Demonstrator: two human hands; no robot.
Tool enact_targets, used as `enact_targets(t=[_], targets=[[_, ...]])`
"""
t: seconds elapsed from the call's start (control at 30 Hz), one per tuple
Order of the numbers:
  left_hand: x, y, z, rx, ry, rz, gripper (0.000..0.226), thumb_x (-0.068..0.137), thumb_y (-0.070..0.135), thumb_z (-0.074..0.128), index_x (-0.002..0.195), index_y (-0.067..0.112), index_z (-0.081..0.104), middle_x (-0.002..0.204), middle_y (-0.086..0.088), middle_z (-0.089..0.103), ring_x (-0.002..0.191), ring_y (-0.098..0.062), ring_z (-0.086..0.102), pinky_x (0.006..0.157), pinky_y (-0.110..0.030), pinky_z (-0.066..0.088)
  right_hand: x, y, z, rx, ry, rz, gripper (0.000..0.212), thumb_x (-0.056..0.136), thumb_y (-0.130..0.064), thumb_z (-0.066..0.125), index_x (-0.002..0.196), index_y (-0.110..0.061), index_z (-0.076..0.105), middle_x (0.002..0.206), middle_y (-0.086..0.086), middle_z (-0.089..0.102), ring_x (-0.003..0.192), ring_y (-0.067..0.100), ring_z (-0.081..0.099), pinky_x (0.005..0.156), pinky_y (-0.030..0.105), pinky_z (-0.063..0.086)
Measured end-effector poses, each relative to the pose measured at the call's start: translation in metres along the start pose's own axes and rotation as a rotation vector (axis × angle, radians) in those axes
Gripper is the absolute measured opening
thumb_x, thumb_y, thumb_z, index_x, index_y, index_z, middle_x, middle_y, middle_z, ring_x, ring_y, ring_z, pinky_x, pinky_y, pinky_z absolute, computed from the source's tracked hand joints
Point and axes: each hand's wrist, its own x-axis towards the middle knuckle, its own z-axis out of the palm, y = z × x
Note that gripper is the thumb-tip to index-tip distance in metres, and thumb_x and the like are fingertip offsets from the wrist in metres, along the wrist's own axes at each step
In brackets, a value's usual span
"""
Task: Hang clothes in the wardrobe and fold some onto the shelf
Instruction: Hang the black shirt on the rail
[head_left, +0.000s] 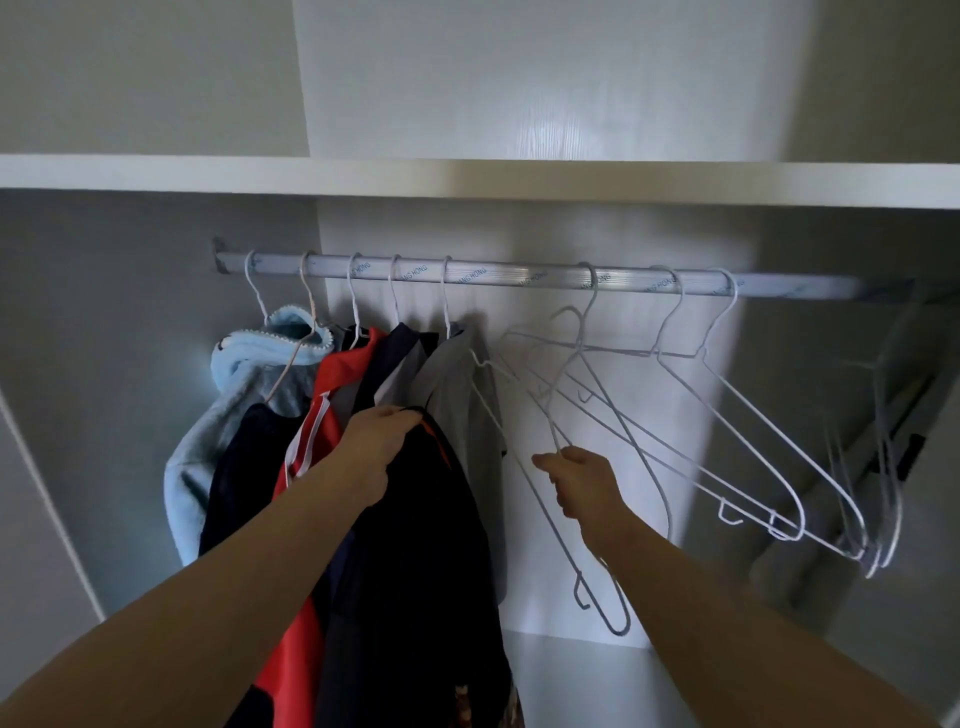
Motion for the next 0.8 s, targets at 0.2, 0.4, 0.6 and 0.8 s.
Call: enact_targets(t=[0.2,0.4,0.6,0.8], targets=[[-0.012,-0.003,0.001,0.102,-0.044,0.035,0.012,0.090,0.011,0.057,0.079,0.014,0.057,0.083,-0.005,0.059,0.076,-0.016,0.055,0.059,-0.025,0.046,-0.016,0.012,-0.006,0.057,-0.091,0.089,0.034,0.085,-0.015,0.065,0.061,-0.015,0.041,0.038,-0.008,0.038,0.032,0.004,0.033,0.037,0.015,0.032],[-0.020,-0.006,-0.001,0.187,-0.106,-0.009,0.026,0.090,-0.009,0.041,0.095,0.006,0.062,0.085,-0.007,0.059,0.076,-0.015,0.056,0.056,-0.023,0.049,-0.025,0.016,-0.011,0.073,-0.009,0.086,0.034,0.086,-0.014,0.065,0.062,-0.014,0.041,0.047,-0.001,0.039,0.044,0.012,0.034,0.043,0.019,0.035],[-0.031,-0.020,0.010,0.180,-0.158,-0.154,0.027,0.091,-0.009,0.038,0.086,0.007,0.060,0.099,-0.013,0.056,0.080,-0.021,0.055,0.067,-0.033,0.048,-0.030,0.009,-0.015,-0.075,0.024,0.117,0.033,0.090,-0.041,0.056,0.072,-0.015,0.047,0.060,-0.002,0.041,0.051,0.010,0.037,0.048,0.020,0.031],[-0.031,-0.031,0.024,0.008,-0.169,-0.297,0.024,0.090,0.005,0.054,0.114,0.001,0.056,0.092,-0.014,0.059,0.087,-0.028,0.059,0.066,-0.038,0.049,-0.036,0.026,-0.038,-0.317,0.208,-0.030,0.048,0.099,-0.036,0.038,0.059,-0.016,0.056,0.061,-0.003,0.052,0.059,0.010,0.049,0.051,0.019,0.031]])
